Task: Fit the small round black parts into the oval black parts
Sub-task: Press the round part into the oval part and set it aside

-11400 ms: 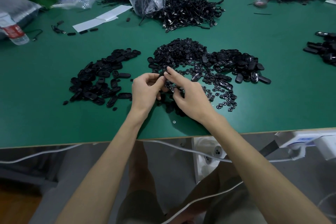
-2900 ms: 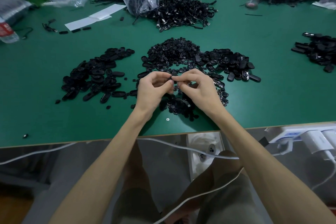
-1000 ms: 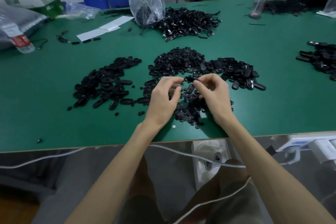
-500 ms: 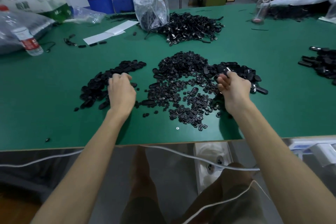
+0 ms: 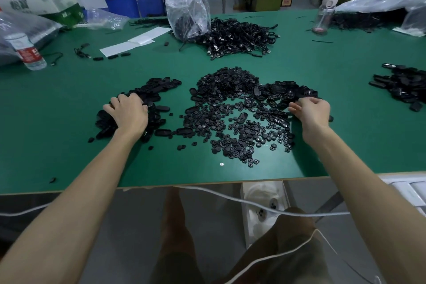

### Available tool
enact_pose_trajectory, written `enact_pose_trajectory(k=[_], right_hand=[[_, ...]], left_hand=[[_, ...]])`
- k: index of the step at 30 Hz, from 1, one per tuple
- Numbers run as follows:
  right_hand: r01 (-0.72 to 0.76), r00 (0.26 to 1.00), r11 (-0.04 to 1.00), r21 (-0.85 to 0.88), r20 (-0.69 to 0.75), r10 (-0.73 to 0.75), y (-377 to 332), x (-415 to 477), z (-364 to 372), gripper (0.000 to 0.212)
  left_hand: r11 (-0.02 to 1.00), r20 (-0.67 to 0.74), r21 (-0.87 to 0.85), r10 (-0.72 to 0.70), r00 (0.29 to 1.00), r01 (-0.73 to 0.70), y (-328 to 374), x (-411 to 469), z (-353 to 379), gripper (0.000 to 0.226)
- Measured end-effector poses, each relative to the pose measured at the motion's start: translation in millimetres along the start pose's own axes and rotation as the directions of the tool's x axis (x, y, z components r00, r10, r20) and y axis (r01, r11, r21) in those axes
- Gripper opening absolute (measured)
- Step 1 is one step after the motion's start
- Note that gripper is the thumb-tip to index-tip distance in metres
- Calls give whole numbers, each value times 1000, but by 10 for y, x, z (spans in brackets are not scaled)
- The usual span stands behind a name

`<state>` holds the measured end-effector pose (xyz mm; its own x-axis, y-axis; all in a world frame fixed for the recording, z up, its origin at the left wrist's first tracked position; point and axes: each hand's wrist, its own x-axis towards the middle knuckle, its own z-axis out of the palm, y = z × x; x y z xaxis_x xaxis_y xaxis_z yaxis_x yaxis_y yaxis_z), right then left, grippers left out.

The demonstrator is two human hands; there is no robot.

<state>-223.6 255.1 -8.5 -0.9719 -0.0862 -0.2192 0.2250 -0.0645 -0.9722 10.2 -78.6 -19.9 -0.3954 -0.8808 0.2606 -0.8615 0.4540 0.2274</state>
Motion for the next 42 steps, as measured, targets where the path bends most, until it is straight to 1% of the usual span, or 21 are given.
enact_pose_trajectory(k=[2,3,5,7,9,11,13,14,16,18,20,22,25,27,28,30,31,34,35,40,42], right_hand=[[76,996,994,-76,47,-73,29,-38,-11,40],[121,991,985,-125,68,-113,35,-71,-10,45],[220,975,938,-268,95,-201,42,-123,9,49],[342,939,829,-443,140,-313,42,-178,38,46],[481,877,687,-544,281,-390,43,-261,108,37],[612,790,535,-583,479,-382,61,-376,210,29],[696,715,403,-594,627,-310,94,-500,303,29],[721,689,358,-594,670,-277,113,-550,338,30],[751,658,287,-595,713,-242,169,-612,373,33],[766,642,247,-594,730,-235,219,-625,382,33],[768,639,267,-582,727,-252,246,-631,382,28],[770,636,274,-575,722,-271,250,-633,389,21],[775,632,255,-579,721,-283,245,-636,404,15],[779,627,255,-573,718,-303,261,-635,404,12],[777,629,272,-567,707,-324,276,-635,398,12],[759,650,345,-551,654,-387,301,-650,375,11],[746,666,403,-531,621,-414,304,-662,368,11],[655,736,630,-417,544,-404,282,-693,371,9],[631,750,667,-396,532,-393,272,-708,379,8],[576,779,751,-323,495,-384,315,-728,423,5],[527,800,814,-245,467,-378,359,-715,419,5]], left_hand=[[998,-11,-68,-2,1000,1,18,11,-5,14],[995,-24,-101,5,1000,-7,29,7,-8,11],[986,-61,-163,31,998,-41,63,-14,-22,7],[967,-101,-229,91,991,-113,143,-73,-51,7],[930,-132,-308,170,977,-203,274,-171,-78,4],[893,-169,-356,226,959,-274,440,-290,-117,6],[855,-179,-419,251,951,-305,604,-394,-176,7],[818,-146,-491,263,954,-300,680,-439,-210,6],[699,-32,-667,320,947,-258,805,-564,-277,8],[586,60,-781,416,907,-217,892,-722,-313,11],[502,131,-850,496,858,-161,945,-870,-287,14],[429,185,-900,529,828,-73,995,-998,-223,19],[357,235,-933,522,820,41,1063,-1140,-126,14],[322,238,-944,503,831,75,1090,-1204,-69,11],[312,229,-947,490,841,76,1095,-1220,-45,10],[302,206,-951,465,861,64,1092,-1236,-8,10],[300,196,-952,456,868,58,1087,-1243,3,11],[294,182,-955,455,872,46,1077,-1261,19,13],[297,179,-954,462,869,39,1078,-1268,24,13],[304,172,-953,477,862,22,1051,-1271,48,22],[311,168,-951,488,857,9,1041,-1272,50,23]])
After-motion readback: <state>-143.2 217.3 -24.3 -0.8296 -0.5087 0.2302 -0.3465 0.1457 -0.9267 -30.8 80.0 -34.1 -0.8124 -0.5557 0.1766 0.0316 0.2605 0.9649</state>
